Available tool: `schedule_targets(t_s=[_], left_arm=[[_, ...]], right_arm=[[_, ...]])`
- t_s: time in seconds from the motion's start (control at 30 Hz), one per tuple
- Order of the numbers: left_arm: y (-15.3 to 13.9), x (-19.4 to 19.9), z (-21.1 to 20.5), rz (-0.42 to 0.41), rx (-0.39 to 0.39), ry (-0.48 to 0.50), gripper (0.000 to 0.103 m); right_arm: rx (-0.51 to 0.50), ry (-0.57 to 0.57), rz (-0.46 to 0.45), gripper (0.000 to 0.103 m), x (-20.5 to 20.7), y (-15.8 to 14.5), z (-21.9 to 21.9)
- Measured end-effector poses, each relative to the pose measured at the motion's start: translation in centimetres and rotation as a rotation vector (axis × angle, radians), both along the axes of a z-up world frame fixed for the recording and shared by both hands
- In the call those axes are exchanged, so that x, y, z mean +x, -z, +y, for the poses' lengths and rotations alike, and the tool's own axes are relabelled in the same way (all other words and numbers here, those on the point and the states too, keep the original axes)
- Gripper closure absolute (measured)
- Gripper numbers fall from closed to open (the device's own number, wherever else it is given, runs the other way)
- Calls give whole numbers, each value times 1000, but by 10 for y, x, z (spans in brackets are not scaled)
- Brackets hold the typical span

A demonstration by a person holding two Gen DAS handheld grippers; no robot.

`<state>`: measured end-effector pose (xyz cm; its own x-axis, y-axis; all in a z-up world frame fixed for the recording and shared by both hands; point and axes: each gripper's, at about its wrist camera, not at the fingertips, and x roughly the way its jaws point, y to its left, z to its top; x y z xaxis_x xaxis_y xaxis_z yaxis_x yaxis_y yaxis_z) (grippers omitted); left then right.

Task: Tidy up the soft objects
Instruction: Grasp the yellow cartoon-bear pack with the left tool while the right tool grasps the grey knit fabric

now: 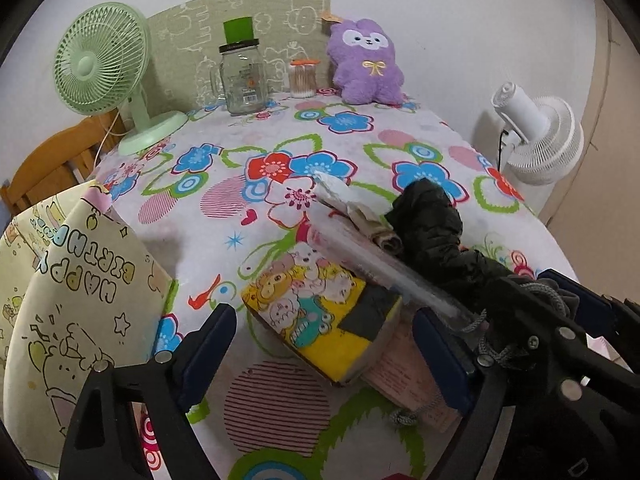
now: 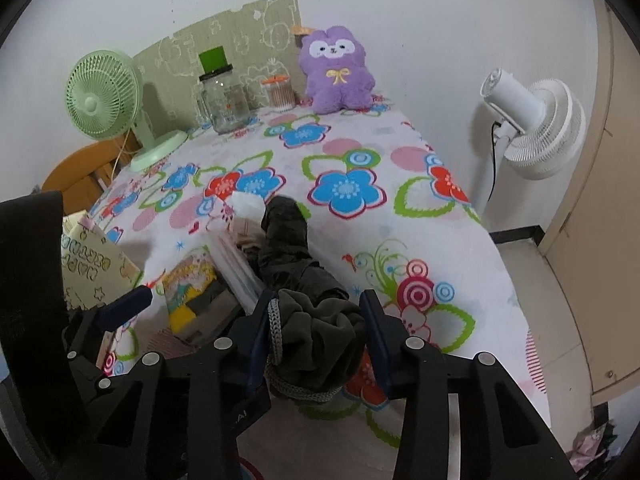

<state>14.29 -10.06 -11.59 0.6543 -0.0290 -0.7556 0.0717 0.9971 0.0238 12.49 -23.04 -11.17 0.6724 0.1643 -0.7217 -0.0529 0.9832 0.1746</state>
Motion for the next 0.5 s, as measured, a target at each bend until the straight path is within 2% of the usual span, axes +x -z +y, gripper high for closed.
schedule_targets(t_s=[0.27,0.5], left_arm=[[6,9,3,43,-14,-1,32],[5,4,4,48,-24,24,39]], right_arm=[[10,7,13,58,7,2,3],[5,1,17,58,7,2,6]])
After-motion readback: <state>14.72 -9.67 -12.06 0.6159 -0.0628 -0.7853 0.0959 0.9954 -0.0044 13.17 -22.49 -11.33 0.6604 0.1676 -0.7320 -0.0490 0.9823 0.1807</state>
